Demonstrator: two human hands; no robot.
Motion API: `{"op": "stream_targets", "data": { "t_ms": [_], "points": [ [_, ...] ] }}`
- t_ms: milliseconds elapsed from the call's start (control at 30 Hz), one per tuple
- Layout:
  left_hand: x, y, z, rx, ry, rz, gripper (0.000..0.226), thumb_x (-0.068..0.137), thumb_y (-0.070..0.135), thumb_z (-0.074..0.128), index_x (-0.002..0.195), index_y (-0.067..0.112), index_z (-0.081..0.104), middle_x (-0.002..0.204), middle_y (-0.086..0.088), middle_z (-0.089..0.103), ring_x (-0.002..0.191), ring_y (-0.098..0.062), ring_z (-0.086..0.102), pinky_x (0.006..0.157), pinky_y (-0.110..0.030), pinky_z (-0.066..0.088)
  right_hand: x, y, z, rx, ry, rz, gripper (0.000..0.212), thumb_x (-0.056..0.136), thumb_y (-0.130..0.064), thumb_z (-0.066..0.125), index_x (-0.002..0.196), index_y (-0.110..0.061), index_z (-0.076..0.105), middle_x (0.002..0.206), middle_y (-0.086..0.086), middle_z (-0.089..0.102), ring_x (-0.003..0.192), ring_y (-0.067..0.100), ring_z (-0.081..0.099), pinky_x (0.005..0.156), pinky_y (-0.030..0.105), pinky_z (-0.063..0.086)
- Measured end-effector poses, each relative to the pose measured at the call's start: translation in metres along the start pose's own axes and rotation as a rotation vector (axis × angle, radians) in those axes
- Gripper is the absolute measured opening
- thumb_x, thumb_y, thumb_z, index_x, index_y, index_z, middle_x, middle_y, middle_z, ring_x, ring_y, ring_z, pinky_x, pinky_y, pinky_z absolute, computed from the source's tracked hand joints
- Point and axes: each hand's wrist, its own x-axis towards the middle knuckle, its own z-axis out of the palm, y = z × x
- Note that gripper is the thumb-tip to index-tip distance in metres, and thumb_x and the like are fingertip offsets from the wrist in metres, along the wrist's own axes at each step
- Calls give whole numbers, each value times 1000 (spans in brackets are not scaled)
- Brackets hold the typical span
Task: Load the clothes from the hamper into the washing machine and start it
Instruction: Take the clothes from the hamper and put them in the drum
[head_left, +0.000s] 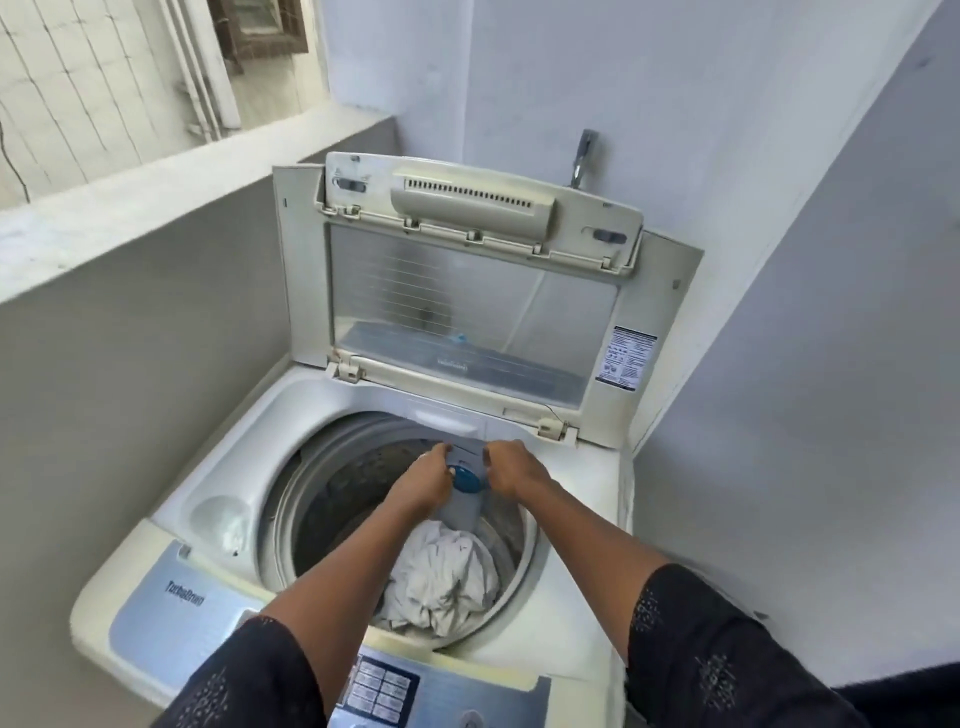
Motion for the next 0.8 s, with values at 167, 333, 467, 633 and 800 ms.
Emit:
{"op": "stream_targets", "data": {
  "t_ms": [167,333,467,633,800],
  "points": [
    [-2,57,7,51,38,151,46,94,12,38,140,12,33,140,-18,45,127,-31,46,104,-41,39,-25,37,-43,45,126,-41,24,91,-9,48,112,-9,59,125,14,57,112,32,57,87,36,47],
    [-6,136,36,96,125,272,46,94,18,42,139,15,32,138,-14,48,126,-32,48,103,-45,39,-58,96,-83,80,217,-41,21,89,-12,52,108,-8,61,120,15,59,112,33,57,89,37,47],
    [-14,199,83,71,96,355,49,94,18,42,140,13,28,137,-17,50,126,-32,47,103,-43,39,-83,162,-104,111,245,51,21,90,-21,54,107,-9,60,117,15,59,104,34,59,82,36,47],
    [-20,252,172,45,-29,349,48,96,22,39,142,14,29,138,-17,47,126,-31,48,103,-41,41,-105,258,-94,144,194,185,30,89,-28,60,112,-8,59,117,15,59,107,31,57,84,36,47],
    [-14,258,271,111,-214,261,48,95,23,41,140,12,31,137,-17,47,126,-32,47,102,-39,38,-116,349,-37,240,85,333,24,83,-21,60,102,-7,63,112,17,63,101,30,61,85,35,50]
  ]
}}
